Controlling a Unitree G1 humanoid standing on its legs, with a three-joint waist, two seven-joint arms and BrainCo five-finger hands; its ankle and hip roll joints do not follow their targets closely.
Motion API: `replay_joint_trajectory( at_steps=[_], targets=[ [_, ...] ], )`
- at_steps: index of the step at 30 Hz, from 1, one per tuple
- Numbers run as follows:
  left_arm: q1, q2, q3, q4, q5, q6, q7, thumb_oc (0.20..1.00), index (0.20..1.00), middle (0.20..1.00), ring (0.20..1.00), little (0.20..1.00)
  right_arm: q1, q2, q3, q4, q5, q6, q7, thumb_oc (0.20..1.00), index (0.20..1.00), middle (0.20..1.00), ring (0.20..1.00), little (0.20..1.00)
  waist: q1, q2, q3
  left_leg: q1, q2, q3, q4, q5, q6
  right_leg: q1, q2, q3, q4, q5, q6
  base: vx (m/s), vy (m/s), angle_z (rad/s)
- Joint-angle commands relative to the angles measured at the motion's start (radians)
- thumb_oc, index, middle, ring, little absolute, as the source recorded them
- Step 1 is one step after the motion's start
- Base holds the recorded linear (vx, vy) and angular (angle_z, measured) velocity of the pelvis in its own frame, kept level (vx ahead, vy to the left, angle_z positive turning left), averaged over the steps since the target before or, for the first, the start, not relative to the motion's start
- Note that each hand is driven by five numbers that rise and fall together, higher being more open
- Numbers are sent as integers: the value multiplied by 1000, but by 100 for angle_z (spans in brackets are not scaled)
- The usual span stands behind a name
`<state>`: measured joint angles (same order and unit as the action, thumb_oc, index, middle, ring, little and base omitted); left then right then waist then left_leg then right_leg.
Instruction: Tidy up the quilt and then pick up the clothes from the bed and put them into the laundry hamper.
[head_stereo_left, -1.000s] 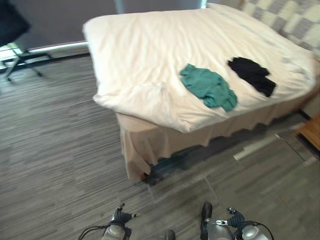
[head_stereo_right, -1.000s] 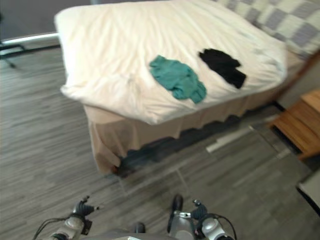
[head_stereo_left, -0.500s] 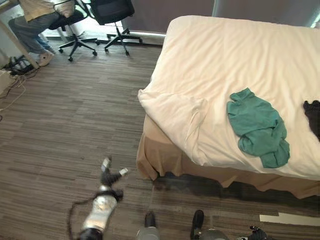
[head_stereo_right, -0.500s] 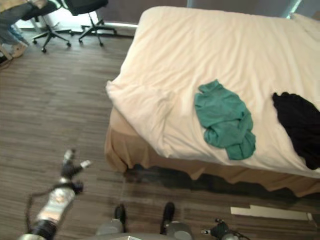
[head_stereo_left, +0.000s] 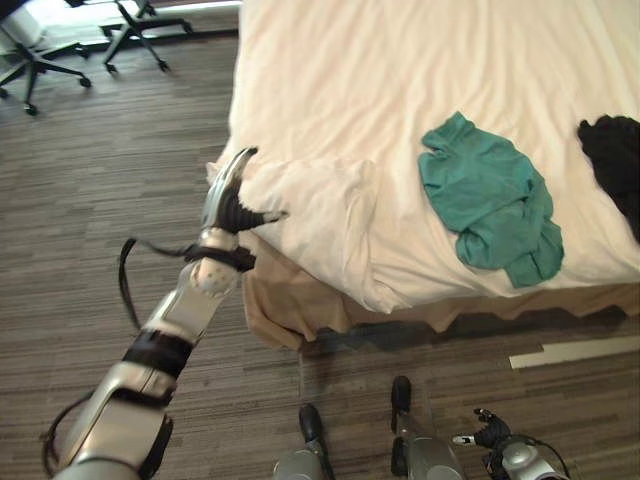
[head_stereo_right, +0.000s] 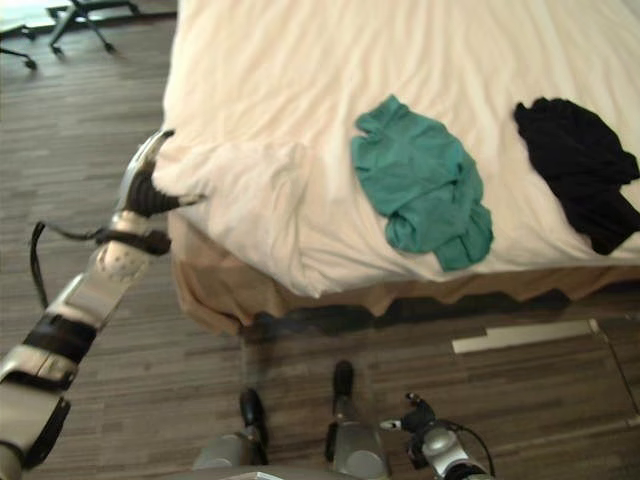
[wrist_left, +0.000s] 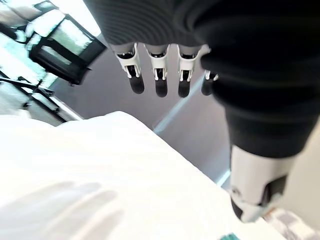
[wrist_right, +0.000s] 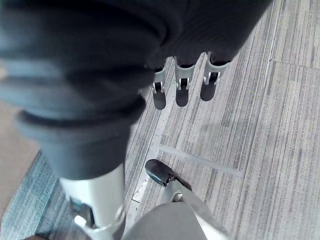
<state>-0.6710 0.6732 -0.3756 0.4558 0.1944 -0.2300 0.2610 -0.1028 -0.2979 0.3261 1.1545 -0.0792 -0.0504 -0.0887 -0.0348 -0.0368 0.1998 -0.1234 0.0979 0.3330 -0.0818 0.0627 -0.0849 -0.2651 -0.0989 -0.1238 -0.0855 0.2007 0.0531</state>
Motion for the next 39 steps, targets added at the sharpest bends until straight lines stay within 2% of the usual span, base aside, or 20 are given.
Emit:
replay_joint_trajectory(
  at_steps=[1,3,5,7,8,9,16,17,19,20,21,22,23,26,28,29,31,32,38,39],
  targets=[
    [-161,52,-43,95,110,1,64,1000,1000,1000,1000,1000,-41,-5,44,21,-3,-8,-23,1000,1000,1000,1000,1000,-35,-5,42,-16,49,-54,-5,-23,-37,-6,-110,9,8,-67,173,-62,0,-27],
    [-264,36,-148,193,200,53,60,1000,1000,1000,1000,1000,-43,-6,60,23,-13,-9,-43,1000,1000,1000,1000,1000,-53,-4,63,-35,55,-45,-5,-18,-38,-34,-109,15,12,-64,177,-56,-16,-20],
    [-267,36,-149,195,200,53,61,1000,1000,1000,1000,1000,-43,-5,59,23,-13,-9,-43,1000,1000,1000,1000,1000,-52,-5,60,-39,54,-44,-5,-15,-38,-39,-109,16,12,-62,176,-34,-7,-20],
    [-334,38,-291,275,373,95,12,1000,1000,1000,1000,1000,-18,-6,64,24,-31,-18,-63,1000,1000,1000,1000,1000,-68,1,78,-30,59,-38,-5,-20,-40,-36,-108,16,14,-67,182,-22,11,-17],
    [-333,39,-323,281,421,101,0,294,294,294,294,294,-13,-6,58,22,-30,-22,-70,1000,1000,1000,1000,1000,-67,1,83,-26,60,-36,-5,-20,-41,-35,-109,15,14,-66,182,2,9,-6],
    [-315,27,-359,317,478,110,-19,200,200,200,200,200,-11,-9,43,22,-12,-26,-77,1000,1000,1000,1000,1000,-70,4,88,-14,61,-33,-5,-24,-42,-25,-108,14,17,-72,183,1,2,-6],
    [45,-43,-308,423,513,101,-69,200,200,200,200,200,-82,-74,-63,-11,83,-35,-120,1000,1000,1000,1000,1000,-58,17,73,80,54,-18,-5,-56,-41,61,-102,13,11,-86,174,49,35,-15],
    [106,-53,-285,430,495,98,-59,438,438,438,438,438,-110,-126,-100,-33,107,-41,-131,1000,1000,1000,1000,1000,-54,17,68,95,54,-19,-5,-62,-41,77,-101,15,11,-92,172,64,37,-4],
    [230,-71,-247,441,489,94,-44,771,771,771,771,771,-163,-191,-146,-109,140,-58,-163,1000,1000,1000,1000,1000,-40,19,58,119,53,-23,-5,-71,-41,101,-99,15,10,-99,170,65,48,-1],
    [282,-84,-224,453,483,95,-39,1000,1000,1000,1000,1000,-194,-220,-150,-147,130,-63,-172,1000,1000,1000,1000,1000,-32,18,55,130,53,-24,-5,-74,-40,115,-99,12,9,-103,169,68,35,4],
    [323,-88,-191,464,440,95,-54,1000,1000,1000,1000,1000,-240,-355,-156,-193,160,-144,-95,1000,1000,1000,1000,1000,-14,16,50,141,52,-23,-5,-74,-40,131,-102,8,8,-109,169,67,14,4],
    [389,-90,-160,473,430,80,-53,1000,1000,1000,1000,1000,-334,-370,-126,-295,170,-149,-131,1000,1000,1000,1000,1000,7,17,42,151,53,-34,-5,-75,-41,147,-102,1,8,-114,167,51,15,12],
    [452,-86,-91,506,418,91,-28,1000,1000,1000,1000,1000,-249,-374,-179,-398,143,-87,-144,1000,1000,1000,1000,1000,-11,8,41,159,54,-35,-5,-73,-42,152,-102,-1,9,-113,167,35,34,10],
    [551,-168,91,661,251,121,11,1000,1000,1000,1000,1000,-194,-402,-212,-809,112,-121,-135,1000,1000,1000,1000,1000,-1,-8,41,180,60,-30,-5,-75,-40,165,-94,7,17,-121,161,19,25,5],
    [614,-202,210,728,137,112,19,1000,1000,1000,1000,1000,-197,-391,-191,-889,62,-202,-131,1000,1000,1000,1000,1000,26,-10,54,183,61,-44,-5,-75,-37,174,-91,-3,20,-129,159,-14,-2,-4],
    [624,-194,237,747,125,119,29,1000,1000,1000,1000,1000,-237,-375,-177,-867,40,-206,-149,944,944,944,944,944,38,-13,58,174,61,-51,-5,-69,-35,169,-91,-8,22,-129,157,-45,-29,1],
    [632,-183,263,763,105,120,29,1000,1000,1000,1000,1000,-292,-369,-150,-909,13,-203,-154,294,294,294,294,294,54,-16,64,165,62,-58,-5,-64,-35,162,-90,-12,24,-128,156,-56,-28,26],
    [641,-170,308,779,53,123,42,1000,1000,1000,1000,1000,-420,-377,-94,-990,-17,-192,-156,200,200,200,200,200,88,-24,86,140,63,-73,-5,-53,-34,148,-90,-20,31,-126,154,-92,-30,58],
    [604,-128,260,749,-68,71,55,1000,1000,1000,1000,1000,-1029,-342,178,-806,47,-121,-181,200,200,200,200,200,213,-25,186,-64,73,-145,-5,26,-53,-4,-117,-68,72,-111,148,-119,-8,39],
    [602,-129,261,749,-69,71,55,1000,1000,1000,1000,1000,-1035,-341,182,-801,48,-123,-182,200,200,200,200,200,211,-24,185,-68,73,-146,-5,27,-53,-9,-118,-68,76,-112,148,-195,-12,53]
  ],
)
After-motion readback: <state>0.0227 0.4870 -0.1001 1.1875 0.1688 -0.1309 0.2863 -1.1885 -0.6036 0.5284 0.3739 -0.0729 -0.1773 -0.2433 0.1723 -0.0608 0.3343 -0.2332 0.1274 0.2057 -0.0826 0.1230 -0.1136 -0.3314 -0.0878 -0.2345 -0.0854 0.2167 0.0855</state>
